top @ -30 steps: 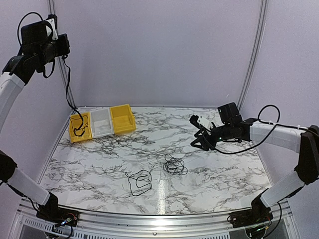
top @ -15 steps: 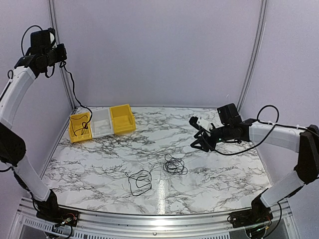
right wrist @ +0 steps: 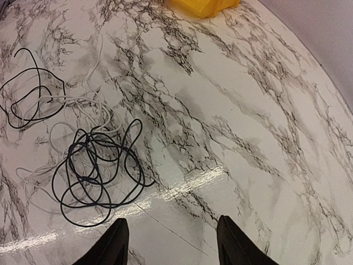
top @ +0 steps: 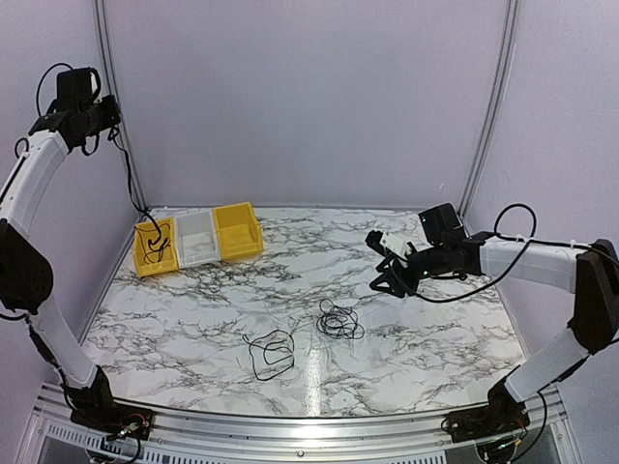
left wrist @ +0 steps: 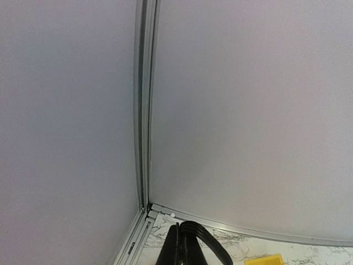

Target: Untangle the cables

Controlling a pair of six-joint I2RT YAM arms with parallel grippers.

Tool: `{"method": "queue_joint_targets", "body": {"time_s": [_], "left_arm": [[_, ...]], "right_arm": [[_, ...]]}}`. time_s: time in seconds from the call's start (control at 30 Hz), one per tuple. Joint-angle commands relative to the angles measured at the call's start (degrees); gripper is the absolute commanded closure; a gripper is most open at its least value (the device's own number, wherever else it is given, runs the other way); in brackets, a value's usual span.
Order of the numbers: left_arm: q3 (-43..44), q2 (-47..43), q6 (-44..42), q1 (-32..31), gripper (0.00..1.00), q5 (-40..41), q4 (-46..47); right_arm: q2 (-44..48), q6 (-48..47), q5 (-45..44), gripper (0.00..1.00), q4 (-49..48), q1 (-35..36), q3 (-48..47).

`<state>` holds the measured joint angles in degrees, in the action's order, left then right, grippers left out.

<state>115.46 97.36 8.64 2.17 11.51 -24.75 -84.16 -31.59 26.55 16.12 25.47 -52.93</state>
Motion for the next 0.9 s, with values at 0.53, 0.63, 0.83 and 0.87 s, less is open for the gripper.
{"method": "queue_joint_targets", "body": {"time_s": [0.53,0.63,0.83,0.87], "left_arm": [[-26.24,-4.03,1.87,1.38,1.0,-1.64,10.89],[-29.94,-3.85,3.2,1.42,1.0,-3.77,12.51],[-37.31,-4.5,5.77,1.2,1.0,-6.71,15.22],[-38.57,-4.77,6.11,1.13,1.0,-6.79,15.56]], "right_arm": [[-0.64,-1.77,0.44,0.45,0.79,-0.43,-0.52],[-0.91,-1.94,0.38,0.45,0.84,-0.43,-0.54],[-1.56,-2.54,0.09,0.45,1.1,-0.44,-0.52],[-1.68,-2.51,0.14,0.45,1.15,-0.43,-0.59]]}}
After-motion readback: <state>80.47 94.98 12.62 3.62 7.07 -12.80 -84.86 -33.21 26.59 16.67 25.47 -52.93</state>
